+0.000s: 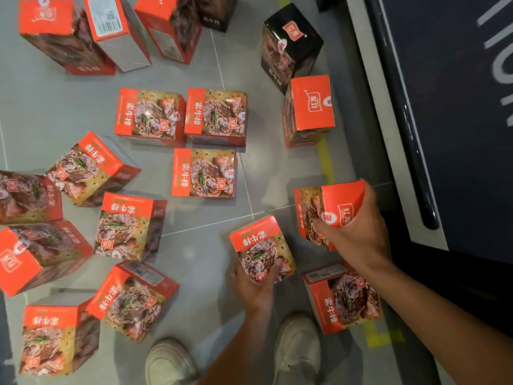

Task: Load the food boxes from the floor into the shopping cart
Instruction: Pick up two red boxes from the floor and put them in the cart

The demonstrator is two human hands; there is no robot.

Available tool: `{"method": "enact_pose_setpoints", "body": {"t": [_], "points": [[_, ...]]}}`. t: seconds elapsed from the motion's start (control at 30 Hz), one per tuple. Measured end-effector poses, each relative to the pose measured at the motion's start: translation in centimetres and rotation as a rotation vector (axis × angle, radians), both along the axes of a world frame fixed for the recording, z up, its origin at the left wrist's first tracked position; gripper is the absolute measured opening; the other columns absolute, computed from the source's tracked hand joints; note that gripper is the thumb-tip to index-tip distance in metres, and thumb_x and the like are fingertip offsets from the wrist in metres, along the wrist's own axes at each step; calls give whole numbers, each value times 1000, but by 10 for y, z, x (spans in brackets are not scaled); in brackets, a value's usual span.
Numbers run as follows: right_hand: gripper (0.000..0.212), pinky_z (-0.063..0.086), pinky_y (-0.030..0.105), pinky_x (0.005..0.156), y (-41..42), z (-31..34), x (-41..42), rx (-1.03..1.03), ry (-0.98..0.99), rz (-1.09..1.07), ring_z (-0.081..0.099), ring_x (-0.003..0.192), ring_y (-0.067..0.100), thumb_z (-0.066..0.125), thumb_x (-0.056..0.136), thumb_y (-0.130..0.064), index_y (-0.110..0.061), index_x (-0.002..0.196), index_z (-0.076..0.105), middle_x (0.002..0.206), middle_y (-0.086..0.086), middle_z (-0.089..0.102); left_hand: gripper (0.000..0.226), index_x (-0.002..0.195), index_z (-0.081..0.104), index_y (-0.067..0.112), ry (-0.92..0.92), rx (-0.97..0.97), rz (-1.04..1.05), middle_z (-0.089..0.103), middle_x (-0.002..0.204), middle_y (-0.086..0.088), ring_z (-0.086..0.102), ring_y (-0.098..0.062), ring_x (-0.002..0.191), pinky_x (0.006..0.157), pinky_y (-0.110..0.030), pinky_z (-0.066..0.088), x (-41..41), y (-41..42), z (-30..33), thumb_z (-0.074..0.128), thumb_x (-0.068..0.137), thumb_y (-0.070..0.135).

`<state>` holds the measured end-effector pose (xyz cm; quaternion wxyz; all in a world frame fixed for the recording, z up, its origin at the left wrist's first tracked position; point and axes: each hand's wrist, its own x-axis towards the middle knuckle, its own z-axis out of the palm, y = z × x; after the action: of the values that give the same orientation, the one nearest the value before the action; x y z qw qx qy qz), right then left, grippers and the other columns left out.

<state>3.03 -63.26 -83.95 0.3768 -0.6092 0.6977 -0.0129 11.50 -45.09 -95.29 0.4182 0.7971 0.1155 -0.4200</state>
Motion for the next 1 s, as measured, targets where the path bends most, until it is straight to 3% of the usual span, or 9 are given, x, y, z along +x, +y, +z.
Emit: {"method": "enact_pose_setpoints", "body": {"t": [0.07,0.17,0.37,0.47,0.53,0.6,0.67,0.9,1.0], "points": [[121,54,51,92,3,4,-1,-6,16,29,58,117,32,92,60,-46,-40,154,14,137,6,52,93,131,57,16,23,-99,16,72,118,-7,72,-25,107,90,-52,59,-3,-5,8,97,51,42],[125,53,57,93,4,17,2,23,36,72,57,118,34,90,56,-53,-47,152,10,139,6,50,100,138,49,16,-33,-110,-101,66,124,-6,68,-23,113,92,-47,59,6,-11,16,97,52,33],[127,55,56,92,4,63,19,31,8,120,58,118,31,85,49,-63,-45,152,12,140,4,49,109,142,41,9,-174,209,-519,47,128,-15,36,-35,128,111,-45,34,60,-16,62,95,53,43],[123,56,54,89,4,107,34,20,-28,159,59,113,27,74,43,-70,-46,149,17,134,-1,53,100,134,47,9,-201,246,-576,49,125,-15,40,-33,125,108,-40,36,98,-7,102,96,54,42],[118,56,53,89,5,140,45,7,-27,237,60,114,26,82,49,-62,-47,147,18,133,-4,54,95,125,53,11,-256,228,-560,59,117,-11,52,-32,117,101,-43,45,125,0,129,96,48,46],[116,54,53,93,6,178,57,-6,-10,337,59,118,26,88,58,-52,-47,148,15,139,-7,53,91,116,57,18,-312,169,-523,67,107,-2,64,-25,103,91,-46,54,150,4,165,94,41,55],[117,53,53,95,7,220,69,-21,-1,406,61,118,27,88,61,-50,-46,150,11,141,-7,53,92,118,57,20,-353,129,-514,66,109,5,64,-18,103,95,-45,55,174,4,209,95,42,54],[115,54,51,94,6,398,106,-69,-53,476,63,113,21,88,65,-46,-41,152,13,139,-9,54,107,145,45,13,-622,15,-580,53,130,-14,43,-34,127,108,-45,36,240,-4,428,98,55,36],[112,53,49,96,2,484,122,-104,-63,533,62,114,21,85,68,-47,-40,153,12,139,-8,52,107,143,45,9,-771,-30,-636,54,125,-15,44,-35,120,101,-46,38,268,-6,522,98,54,37]]}}
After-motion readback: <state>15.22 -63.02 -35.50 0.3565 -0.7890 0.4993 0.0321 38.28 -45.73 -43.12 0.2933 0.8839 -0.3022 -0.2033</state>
